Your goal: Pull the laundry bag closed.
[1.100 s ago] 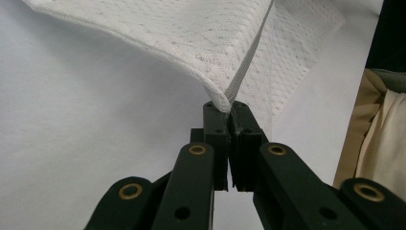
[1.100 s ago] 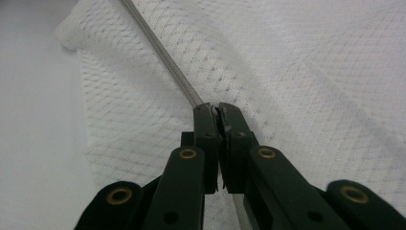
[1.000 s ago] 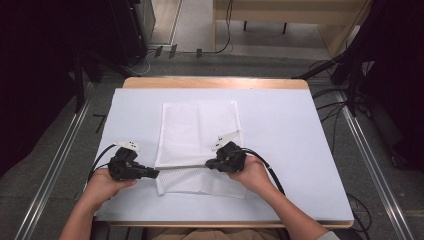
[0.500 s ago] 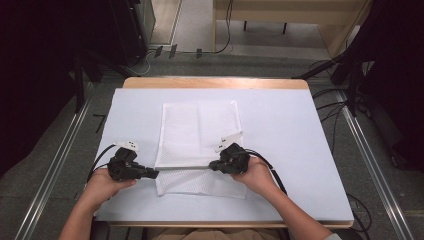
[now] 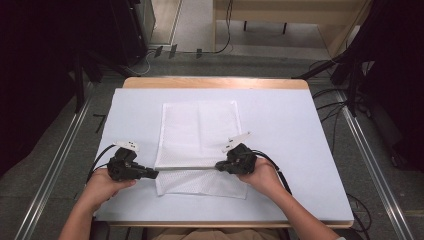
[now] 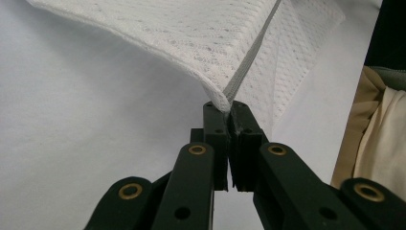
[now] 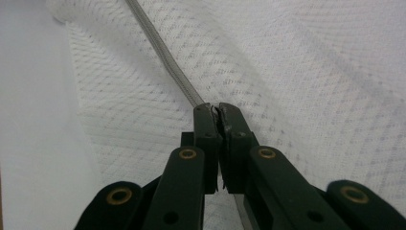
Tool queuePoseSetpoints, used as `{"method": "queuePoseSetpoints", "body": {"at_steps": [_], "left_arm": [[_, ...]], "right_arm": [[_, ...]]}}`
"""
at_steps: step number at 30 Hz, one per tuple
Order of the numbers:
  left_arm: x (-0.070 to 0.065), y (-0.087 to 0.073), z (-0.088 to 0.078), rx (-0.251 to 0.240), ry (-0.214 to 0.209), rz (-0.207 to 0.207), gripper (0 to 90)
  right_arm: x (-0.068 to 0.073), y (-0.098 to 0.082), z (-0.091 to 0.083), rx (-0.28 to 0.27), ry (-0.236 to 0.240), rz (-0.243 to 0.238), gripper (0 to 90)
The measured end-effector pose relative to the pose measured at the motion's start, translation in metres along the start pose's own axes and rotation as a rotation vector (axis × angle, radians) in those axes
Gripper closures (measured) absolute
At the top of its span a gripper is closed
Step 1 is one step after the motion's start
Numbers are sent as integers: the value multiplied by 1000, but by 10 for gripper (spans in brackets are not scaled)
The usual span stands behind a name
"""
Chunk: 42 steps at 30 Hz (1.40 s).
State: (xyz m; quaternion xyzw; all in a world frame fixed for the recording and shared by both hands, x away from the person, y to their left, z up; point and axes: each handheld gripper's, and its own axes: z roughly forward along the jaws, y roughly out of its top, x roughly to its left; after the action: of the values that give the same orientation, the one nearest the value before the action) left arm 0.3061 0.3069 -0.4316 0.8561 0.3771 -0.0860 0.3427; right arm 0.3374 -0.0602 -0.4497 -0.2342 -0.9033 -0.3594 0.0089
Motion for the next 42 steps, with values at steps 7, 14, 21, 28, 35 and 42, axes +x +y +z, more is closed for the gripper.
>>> {"method": "queuePoseSetpoints", "body": {"at_steps": [7,14,21,28,35,42], "left_arm": [[0,0,-1,0,-4,0,878],[2,-1,-2,-2,-1,-2,878],[1,-1,-1,2,-3,-1,877],[2,-1,-1,10,-3,-1,877],[2,-2,-1,13,0,-3,877],[1,-1,-2,8,-7,2,877]], "right_arm": [[-2,-4,-4,6,-7,5,884],[-5,-9,-7,10,-15,10,884],[-4,-11,-10,6,-13,11,884],[-7,-16,-15,17,-26,16,884],[-15,-24,-23,21,-33,32,884],[-19,-30,-29,21,-38,45,884]]}}
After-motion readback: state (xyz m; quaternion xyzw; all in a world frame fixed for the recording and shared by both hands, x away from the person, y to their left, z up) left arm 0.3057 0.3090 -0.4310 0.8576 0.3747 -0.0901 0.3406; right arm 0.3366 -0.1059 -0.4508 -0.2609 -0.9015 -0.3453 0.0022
